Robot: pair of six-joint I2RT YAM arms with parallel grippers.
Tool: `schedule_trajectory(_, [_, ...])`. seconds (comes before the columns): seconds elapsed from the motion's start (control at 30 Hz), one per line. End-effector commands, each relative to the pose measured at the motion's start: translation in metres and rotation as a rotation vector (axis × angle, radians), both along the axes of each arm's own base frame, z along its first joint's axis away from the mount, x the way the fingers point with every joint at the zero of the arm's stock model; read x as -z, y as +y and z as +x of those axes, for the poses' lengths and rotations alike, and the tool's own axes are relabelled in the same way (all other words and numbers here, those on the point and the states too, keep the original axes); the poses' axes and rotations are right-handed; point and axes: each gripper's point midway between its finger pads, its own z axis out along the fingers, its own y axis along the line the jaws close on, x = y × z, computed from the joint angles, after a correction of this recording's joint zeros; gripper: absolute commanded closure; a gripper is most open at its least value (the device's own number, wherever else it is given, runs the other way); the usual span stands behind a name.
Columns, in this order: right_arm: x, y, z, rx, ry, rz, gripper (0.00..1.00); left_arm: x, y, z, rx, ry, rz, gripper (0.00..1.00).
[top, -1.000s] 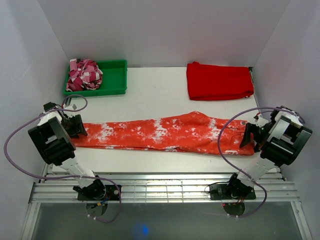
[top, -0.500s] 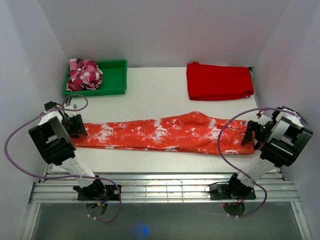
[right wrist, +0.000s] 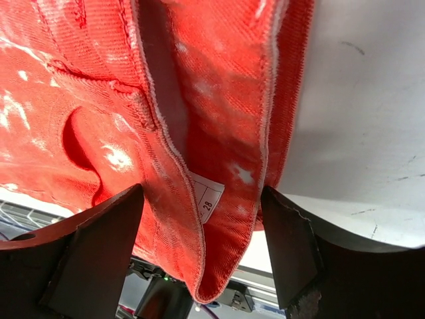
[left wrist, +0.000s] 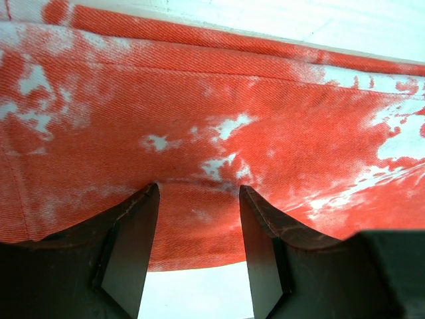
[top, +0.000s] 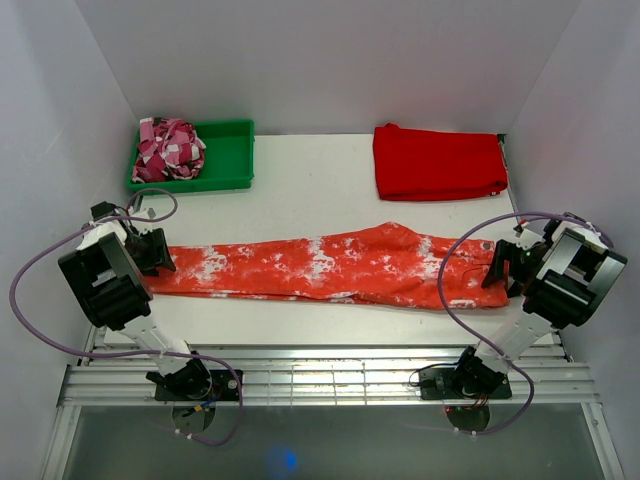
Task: Fold and stack the trousers
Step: Fold the trousers
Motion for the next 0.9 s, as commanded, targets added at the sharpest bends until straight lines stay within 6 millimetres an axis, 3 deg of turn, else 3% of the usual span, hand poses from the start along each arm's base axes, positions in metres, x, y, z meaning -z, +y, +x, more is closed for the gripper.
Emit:
schedule_trajectory(0.0, [-0.003,0.006,0.025,-0.001,-0.096,0.073,0.23,-0.009,0.002,0.006,0.005,-0.022,0.017,0.37])
schedule_trajectory(0.17, [-0.011,0.014,0.040,-0.013,-0.153,0.138,0.34,-0.010,0.001,0.010,0.008,-0.023,0.016,0.37])
schedule_trajectory(0.37, [-0.026,0.007,0.057,-0.023,-0.206,0.129,0.46,-0.003,0.003,0.007,0.015,-0.004,0.030,0.38])
schedule_trajectory(0.53, [-0.026,0.004,0.059,-0.017,-0.188,0.127,0.67,-0.001,0.004,0.007,0.011,0.003,0.030,0.39])
schedule_trajectory(0.63, [-0.032,0.000,0.059,-0.023,-0.200,0.093,0.64,-0.002,0.005,0.008,0.011,0.001,0.032,0.39])
schedule_trajectory(0.73, [-0.030,-0.005,0.058,-0.019,-0.188,0.064,0.51,-0.002,0.003,0.008,0.014,0.002,0.031,0.39])
schedule_trajectory(0.87, [-0.024,-0.015,0.053,0.007,-0.131,0.003,0.49,-0.001,0.004,0.010,0.016,0.005,0.034,0.39])
